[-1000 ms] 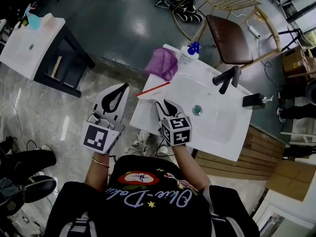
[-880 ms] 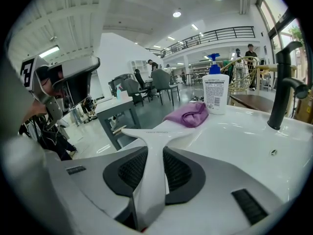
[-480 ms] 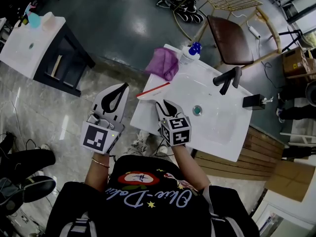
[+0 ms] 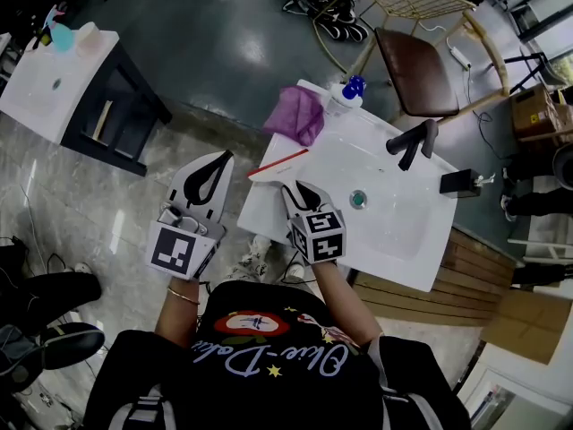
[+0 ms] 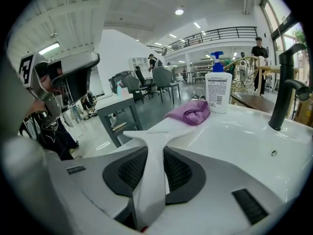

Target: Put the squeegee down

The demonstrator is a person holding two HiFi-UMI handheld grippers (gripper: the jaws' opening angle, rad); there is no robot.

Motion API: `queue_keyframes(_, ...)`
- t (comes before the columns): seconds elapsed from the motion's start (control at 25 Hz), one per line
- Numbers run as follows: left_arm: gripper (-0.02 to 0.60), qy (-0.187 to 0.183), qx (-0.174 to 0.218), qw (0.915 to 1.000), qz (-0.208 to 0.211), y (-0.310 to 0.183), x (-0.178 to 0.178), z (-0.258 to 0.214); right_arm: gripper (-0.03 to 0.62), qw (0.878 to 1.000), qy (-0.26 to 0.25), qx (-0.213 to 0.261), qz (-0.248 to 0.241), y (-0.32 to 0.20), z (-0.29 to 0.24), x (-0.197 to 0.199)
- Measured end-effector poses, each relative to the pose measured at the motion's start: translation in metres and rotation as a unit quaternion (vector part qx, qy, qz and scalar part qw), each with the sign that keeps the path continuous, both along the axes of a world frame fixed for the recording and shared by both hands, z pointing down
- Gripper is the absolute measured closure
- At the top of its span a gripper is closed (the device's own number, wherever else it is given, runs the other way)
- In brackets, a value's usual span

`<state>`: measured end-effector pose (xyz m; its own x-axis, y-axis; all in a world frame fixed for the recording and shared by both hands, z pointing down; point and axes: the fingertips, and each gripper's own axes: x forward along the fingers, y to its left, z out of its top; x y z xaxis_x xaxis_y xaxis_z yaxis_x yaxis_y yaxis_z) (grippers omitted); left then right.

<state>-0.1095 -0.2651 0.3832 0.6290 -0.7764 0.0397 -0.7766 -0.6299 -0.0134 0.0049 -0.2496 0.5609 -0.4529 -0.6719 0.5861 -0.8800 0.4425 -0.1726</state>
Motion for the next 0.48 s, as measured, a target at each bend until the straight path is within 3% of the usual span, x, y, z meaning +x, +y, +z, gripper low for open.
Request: queue_keyframes(0.48,0.586,0.007,0.004,1.0,0.0,-0.0002,-0.0011,-0.0016,0.47,1.0,0.001,-0.004,-0.007,0.0003,0.0003,-0.004)
